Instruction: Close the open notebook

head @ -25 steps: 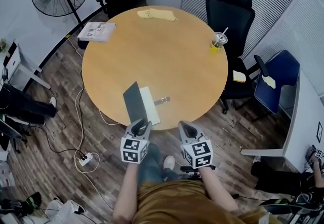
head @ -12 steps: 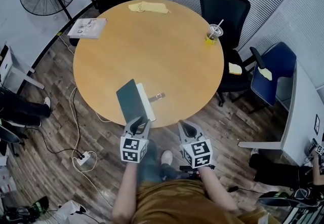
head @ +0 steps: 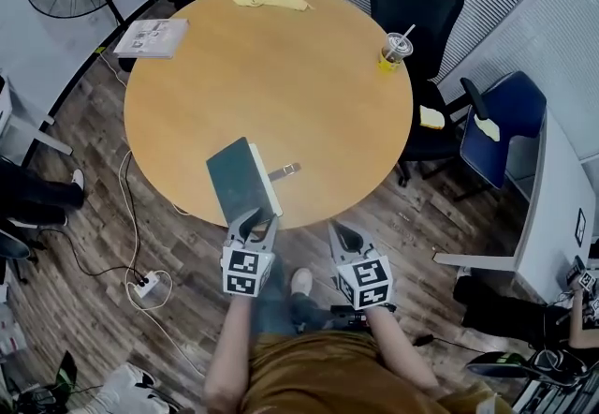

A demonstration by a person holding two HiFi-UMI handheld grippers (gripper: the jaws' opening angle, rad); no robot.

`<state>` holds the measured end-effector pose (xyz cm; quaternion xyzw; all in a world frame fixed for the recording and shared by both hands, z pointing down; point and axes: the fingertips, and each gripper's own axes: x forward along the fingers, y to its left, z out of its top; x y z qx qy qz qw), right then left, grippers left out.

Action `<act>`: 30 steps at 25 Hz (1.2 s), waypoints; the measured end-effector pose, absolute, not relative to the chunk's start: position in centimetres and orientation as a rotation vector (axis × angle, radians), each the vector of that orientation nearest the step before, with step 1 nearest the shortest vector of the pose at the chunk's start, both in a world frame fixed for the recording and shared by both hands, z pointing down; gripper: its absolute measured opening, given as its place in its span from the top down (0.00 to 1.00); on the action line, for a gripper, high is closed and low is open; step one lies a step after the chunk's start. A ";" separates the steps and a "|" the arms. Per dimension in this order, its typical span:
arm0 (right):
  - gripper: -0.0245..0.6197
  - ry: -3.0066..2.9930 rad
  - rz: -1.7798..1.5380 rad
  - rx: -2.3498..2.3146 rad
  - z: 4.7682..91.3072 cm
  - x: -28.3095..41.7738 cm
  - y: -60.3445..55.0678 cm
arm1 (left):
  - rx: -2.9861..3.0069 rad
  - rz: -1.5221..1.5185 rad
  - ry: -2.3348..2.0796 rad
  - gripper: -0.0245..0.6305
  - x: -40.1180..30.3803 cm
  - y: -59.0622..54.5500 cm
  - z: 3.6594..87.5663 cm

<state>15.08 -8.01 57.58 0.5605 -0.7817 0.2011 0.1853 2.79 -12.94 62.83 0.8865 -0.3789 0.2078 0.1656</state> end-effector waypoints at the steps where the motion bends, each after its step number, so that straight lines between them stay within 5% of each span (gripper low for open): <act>1: 0.94 -2.199 0.570 1.578 57.7 15.1 -8.0 | 2.526 0.598 -1.072 0.75 2.9 -13.0 62.9; 16: 0.94 -2.134 0.613 1.595 59.2 16.8 -7.1 | 2.551 0.838 -1.003 0.75 4.3 -12.8 66.8; 30: 0.94 -2.176 0.576 1.589 58.2 16.0 -7.4 | 2.482 0.701 -1.093 0.76 2.4 -13.4 65.1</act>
